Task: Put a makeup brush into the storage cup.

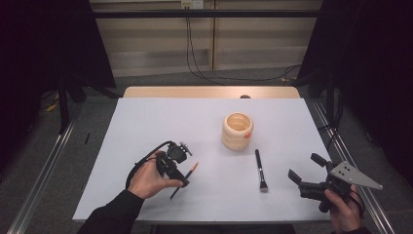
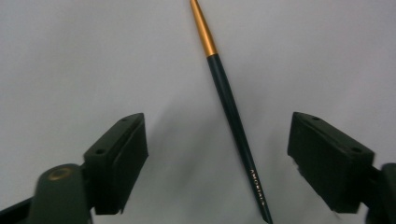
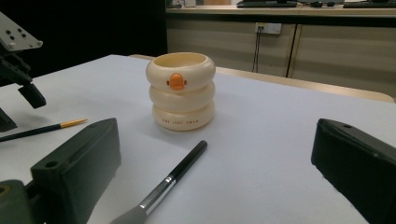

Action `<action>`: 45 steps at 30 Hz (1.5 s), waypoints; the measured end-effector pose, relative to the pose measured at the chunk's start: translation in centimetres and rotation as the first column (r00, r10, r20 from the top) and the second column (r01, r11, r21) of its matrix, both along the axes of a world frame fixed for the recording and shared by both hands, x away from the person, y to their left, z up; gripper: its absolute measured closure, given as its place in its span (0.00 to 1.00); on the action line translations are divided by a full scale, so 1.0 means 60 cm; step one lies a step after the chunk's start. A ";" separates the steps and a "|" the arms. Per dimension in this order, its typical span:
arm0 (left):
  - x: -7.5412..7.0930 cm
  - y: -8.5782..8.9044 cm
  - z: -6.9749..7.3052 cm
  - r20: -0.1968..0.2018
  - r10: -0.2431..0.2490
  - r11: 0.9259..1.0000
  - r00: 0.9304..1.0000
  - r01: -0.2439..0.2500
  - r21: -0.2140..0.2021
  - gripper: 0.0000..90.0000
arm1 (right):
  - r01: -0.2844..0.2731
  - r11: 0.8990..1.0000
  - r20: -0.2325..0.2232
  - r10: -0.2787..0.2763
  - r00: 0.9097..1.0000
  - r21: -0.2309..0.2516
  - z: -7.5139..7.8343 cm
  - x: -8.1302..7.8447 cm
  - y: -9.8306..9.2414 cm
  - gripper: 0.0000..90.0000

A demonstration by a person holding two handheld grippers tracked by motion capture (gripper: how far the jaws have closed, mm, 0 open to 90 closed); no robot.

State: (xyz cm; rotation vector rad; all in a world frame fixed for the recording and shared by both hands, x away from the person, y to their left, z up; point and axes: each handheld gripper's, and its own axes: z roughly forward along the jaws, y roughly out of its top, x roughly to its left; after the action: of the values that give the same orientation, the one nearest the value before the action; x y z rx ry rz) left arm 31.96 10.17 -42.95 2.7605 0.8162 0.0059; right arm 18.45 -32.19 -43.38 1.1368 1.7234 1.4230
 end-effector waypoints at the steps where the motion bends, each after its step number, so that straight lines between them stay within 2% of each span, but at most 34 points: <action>1: 0.001 0.000 0.000 -0.010 0.003 1.000 1.000 -0.003 0.004 0.28 | -0.003 1.000 0.000 0.003 1.000 -0.003 0.000 0.000 0.000 0.01; 3: 0.000 -0.001 -0.001 -0.017 0.009 1.000 1.000 -0.009 0.007 0.32 | -0.003 1.000 0.000 0.003 1.000 -0.003 0.000 0.000 -0.001 0.01; 5: -0.001 -0.001 -0.002 -0.005 0.028 0.999 1.000 -0.028 0.019 0.34 | -0.004 1.000 -0.001 0.004 1.000 -0.003 0.000 0.000 -0.001 0.01; 8: -0.001 0.000 -0.008 -0.012 0.058 0.998 0.998 -0.058 0.010 0.42 | -0.008 1.000 -0.003 0.008 1.000 -0.004 -0.001 0.000 0.001 0.01; 10: 0.000 0.002 -0.010 -0.032 0.055 0.998 0.998 -0.054 0.013 0.51 | -0.011 1.000 -0.006 0.011 1.000 -0.007 0.000 0.000 0.001 0.01; 11: 0.001 0.003 -0.011 -0.041 0.055 0.998 0.998 -0.055 0.000 0.54 | -0.010 1.000 -0.010 0.010 1.000 -0.004 0.000 -0.001 0.001 0.01; 13: 0.000 0.001 -0.012 -0.050 0.053 0.998 0.997 -0.052 0.017 0.60 | -0.010 1.000 -0.006 0.010 1.000 -0.004 -0.001 0.000 0.000 0.01; 18: -0.001 -0.011 -0.017 -0.068 0.043 0.999 0.997 -0.042 0.008 0.67 | -0.012 1.000 -0.010 0.012 1.000 -0.002 -0.001 0.000 0.001 0.01; 20: 0.000 -0.013 -0.017 -0.057 0.030 1.000 0.998 -0.030 0.009 0.71 | -0.008 1.000 -0.014 0.008 1.000 -0.003 -0.001 0.000 0.001 0.01; 23: 0.004 -0.014 -0.020 -0.049 0.045 0.999 0.998 -0.045 0.001 0.72 | -0.010 1.000 -0.010 0.010 1.000 -0.003 -0.001 0.000 0.000 0.01; 24: 0.005 -0.014 -0.021 -0.058 0.034 0.999 0.998 -0.034 0.005 0.72 | -0.012 1.000 -0.011 0.012 1.000 -0.001 -0.001 0.000 0.000 0.01; 27: 0.002 -0.017 -0.022 -0.043 0.031 0.999 0.999 -0.030 0.014 0.73 | -0.015 1.000 -0.012 0.015 1.000 -0.006 -0.001 0.000 0.001 0.01; 32: -0.005 -0.028 -0.023 -0.005 0.018 0.997 1.000 -0.017 0.069 0.74 | -0.014 1.000 -0.010 0.014 1.000 -0.017 -0.001 0.000 0.003 0.01; 34: -0.007 -0.033 -0.022 -0.008 0.025 0.996 1.000 -0.025 0.087 0.75 | -0.022 1.000 -0.015 0.022 1.000 0.006 0.000 -0.001 0.003 0.01; 38: -0.007 -0.037 -0.022 -0.009 0.021 0.995 1.000 -0.020 0.100 0.77 | -0.027 1.000 -0.014 0.027 1.000 -0.002 -0.001 0.000 0.004 0.01; 41: -0.011 -0.041 -0.022 -0.001 0.011 0.995 1.000 -0.011 0.101 0.85 | -0.015 1.000 -0.019 0.016 1.000 0.024 0.000 0.000 0.003 0.01; 45: -0.010 -0.042 -0.022 -0.020 0.032 0.994 0.999 -0.030 0.104 0.88 | -0.015 1.000 -0.017 0.015 1.000 -0.006 0.000 -0.001 0.004 0.01</action>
State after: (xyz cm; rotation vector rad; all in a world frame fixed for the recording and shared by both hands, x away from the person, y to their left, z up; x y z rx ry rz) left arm 31.36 7.68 -44.28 2.8491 0.8881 0.0252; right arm 18.41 -31.96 -43.40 1.1375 1.7505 1.4201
